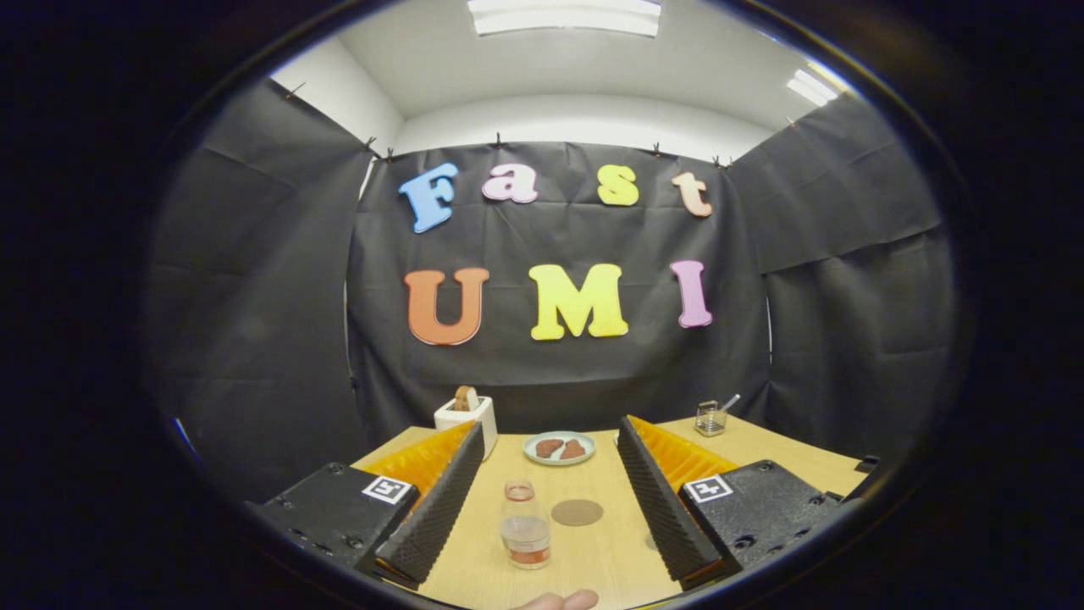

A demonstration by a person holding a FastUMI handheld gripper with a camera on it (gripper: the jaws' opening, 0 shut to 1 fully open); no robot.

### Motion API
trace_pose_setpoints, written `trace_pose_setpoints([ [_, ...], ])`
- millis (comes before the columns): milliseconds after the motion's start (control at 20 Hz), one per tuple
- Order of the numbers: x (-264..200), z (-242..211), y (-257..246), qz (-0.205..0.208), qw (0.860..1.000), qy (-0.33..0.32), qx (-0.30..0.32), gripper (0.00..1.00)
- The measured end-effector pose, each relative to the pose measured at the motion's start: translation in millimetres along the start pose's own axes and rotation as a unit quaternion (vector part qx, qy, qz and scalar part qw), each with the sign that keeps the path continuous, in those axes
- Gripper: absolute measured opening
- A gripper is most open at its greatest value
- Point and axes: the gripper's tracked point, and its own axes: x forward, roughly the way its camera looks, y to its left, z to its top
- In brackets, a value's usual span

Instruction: Take the bottle from table, then pour the juice into the cup, finally place the bottle on the coaster

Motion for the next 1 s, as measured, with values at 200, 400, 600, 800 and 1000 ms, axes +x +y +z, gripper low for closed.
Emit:
trace_pose_setpoints([
  [200, 11.4, -40.1, 4.8, 0.001, 0.999, 0.020, -0.030, 1.00],
  [400, 23.8, -76.1, 6.1, 0.012, 0.999, 0.031, -0.032, 1.00],
  [600, 40.0, -112.4, 5.0, -0.001, 0.999, 0.036, -0.037, 1.00],
  [800, 54.2, -151.3, 9.4, 0.000, 0.998, 0.041, -0.042, 1.00],
  [1000, 63.4, -177.5, 15.2, 0.010, 0.998, 0.050, -0.030, 1.00],
])
